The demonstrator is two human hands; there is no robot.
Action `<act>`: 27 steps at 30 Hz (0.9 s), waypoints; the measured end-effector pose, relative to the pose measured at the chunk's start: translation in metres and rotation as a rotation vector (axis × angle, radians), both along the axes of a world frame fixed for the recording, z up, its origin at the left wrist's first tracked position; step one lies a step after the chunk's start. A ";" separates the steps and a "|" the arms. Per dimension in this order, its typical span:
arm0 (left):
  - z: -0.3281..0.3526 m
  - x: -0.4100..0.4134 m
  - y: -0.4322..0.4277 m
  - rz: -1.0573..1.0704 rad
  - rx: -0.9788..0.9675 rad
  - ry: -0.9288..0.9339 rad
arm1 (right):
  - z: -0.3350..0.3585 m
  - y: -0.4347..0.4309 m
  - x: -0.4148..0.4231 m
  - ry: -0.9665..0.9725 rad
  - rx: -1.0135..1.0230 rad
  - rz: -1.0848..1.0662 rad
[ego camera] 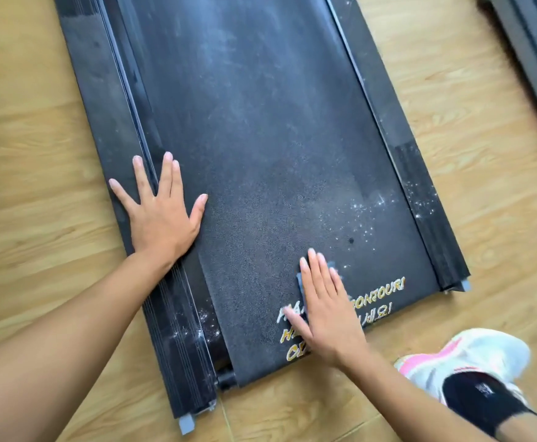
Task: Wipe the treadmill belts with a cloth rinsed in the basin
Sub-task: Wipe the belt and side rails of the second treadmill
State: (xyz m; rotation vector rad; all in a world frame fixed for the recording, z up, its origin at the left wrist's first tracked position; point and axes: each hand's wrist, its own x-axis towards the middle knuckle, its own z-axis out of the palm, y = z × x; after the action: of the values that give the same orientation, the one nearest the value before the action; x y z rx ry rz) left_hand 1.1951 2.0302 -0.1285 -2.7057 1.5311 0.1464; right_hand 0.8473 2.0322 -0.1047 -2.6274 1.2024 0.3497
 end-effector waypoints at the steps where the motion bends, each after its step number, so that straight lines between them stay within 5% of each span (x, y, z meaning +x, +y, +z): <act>1: -0.001 0.001 -0.002 0.005 -0.011 -0.004 | 0.000 0.014 -0.024 0.019 0.000 0.015; 4: -0.005 0.000 -0.004 0.008 -0.041 -0.014 | -0.008 -0.001 -0.016 0.055 -0.006 0.007; 11: -0.007 -0.001 -0.003 0.010 -0.038 -0.019 | -0.018 -0.150 0.156 -0.067 -0.138 -0.040; 14: 0.002 -0.001 -0.003 -0.003 -0.011 0.013 | -0.014 -0.137 0.130 -0.058 -0.071 -0.029; 20: 0.009 -0.003 -0.005 0.010 -0.010 0.038 | 0.000 0.026 -0.060 0.056 0.024 -0.055; 27: -0.011 0.000 -0.003 0.008 -0.100 -0.020 | -0.026 -0.116 0.071 -0.052 -0.143 -0.121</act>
State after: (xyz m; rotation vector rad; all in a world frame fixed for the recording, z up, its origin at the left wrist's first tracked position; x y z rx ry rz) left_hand 1.1954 2.0268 -0.1394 -2.7802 1.5633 0.0435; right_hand 0.9185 1.9161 -0.1304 -2.6471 1.4090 0.1789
